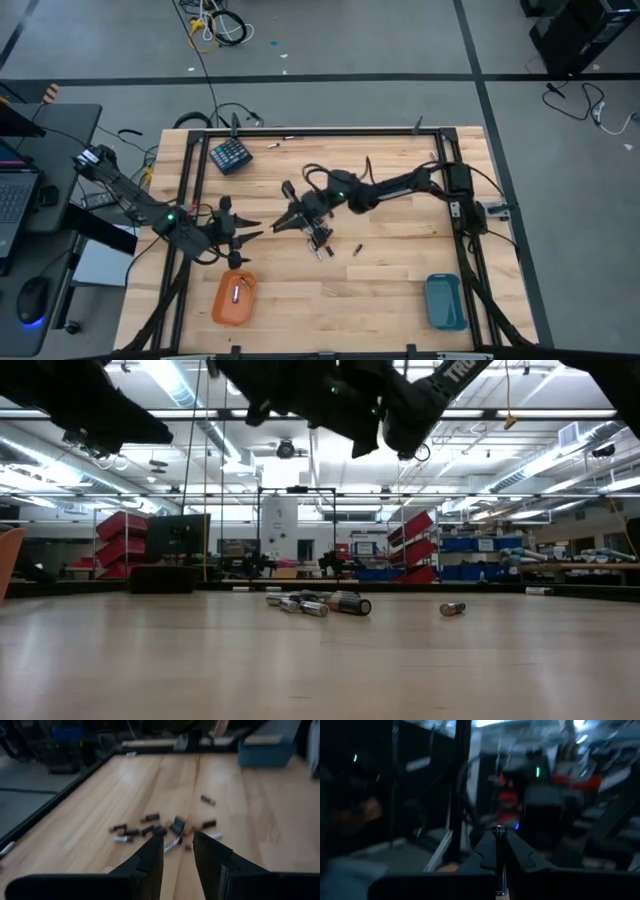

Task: Sort batteries
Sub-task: Put the silver battery into the orange bin

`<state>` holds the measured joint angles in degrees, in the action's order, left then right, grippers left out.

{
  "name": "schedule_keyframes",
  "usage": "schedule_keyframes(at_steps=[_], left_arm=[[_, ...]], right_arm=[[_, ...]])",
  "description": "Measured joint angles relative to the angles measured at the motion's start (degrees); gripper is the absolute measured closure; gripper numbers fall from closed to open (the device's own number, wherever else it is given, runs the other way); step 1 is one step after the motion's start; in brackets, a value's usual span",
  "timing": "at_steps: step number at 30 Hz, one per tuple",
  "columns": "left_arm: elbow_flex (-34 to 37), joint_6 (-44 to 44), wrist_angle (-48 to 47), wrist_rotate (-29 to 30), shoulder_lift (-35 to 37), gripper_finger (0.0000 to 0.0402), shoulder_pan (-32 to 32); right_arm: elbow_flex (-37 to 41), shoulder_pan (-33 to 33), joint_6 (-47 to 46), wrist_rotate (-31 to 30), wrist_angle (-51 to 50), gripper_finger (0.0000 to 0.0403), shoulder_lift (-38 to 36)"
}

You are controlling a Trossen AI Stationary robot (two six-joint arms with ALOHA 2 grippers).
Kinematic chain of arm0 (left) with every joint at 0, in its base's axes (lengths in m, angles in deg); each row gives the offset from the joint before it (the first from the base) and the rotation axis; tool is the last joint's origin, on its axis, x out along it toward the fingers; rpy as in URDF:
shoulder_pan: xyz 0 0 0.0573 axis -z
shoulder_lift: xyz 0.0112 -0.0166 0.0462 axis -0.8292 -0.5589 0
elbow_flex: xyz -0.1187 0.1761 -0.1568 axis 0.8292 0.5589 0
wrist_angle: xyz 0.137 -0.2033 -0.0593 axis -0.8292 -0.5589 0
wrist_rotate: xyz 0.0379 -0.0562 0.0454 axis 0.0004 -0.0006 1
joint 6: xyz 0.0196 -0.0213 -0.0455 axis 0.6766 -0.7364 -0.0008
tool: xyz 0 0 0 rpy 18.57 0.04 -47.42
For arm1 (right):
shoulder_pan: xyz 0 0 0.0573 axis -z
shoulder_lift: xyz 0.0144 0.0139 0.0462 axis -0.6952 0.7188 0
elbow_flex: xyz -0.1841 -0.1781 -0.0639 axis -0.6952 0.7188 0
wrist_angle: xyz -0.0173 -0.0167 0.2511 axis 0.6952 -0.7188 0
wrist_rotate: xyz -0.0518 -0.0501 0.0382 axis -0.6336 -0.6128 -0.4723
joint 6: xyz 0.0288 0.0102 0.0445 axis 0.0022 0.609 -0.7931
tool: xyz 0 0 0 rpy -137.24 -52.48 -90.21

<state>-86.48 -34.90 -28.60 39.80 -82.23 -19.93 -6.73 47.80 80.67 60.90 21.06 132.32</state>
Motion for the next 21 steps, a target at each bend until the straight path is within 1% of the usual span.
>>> schedule_keyframes(at_steps=[3, 5, 8, 12, 15, 21], left_arm=[[4.4, 7.8, 17.6, 0.0, -0.5, 0.0298, -1.2], [6.9, 13.2, 28.8, -0.8, -1.4, 0.0298, -2.1], [9.2, 19.8, 40.1, -4.4, -3.5, 0.0298, -3.4], [9.4, 24.1, 48.4, -8.1, -7.2, 0.0297, -5.6], [7.9, 25.4, 50.0, -12.1, -10.5, 0.0297, -7.5], [5.6, 27.6, 56.0, -13.1, -15.8, 0.0297, -10.7]], right_arm=[[1.0, -1.6, 0.6, -6.3, 4.6, 0.0396, -0.2], [1.1, -2.5, 1.9, -9.3, 5.1, 0.0396, -0.2], [1.2, -3.7, 2.6, -12.0, 7.6, 0.0397, -0.1], [1.0, -4.2, 2.5, -15.1, 8.8, 0.0397, -0.2], [0.9, -4.2, 2.5, -17.0, 8.6, 0.0397, -0.2], [0.8, -4.4, 2.3, -17.1, 8.4, 0.0397, -0.2]])
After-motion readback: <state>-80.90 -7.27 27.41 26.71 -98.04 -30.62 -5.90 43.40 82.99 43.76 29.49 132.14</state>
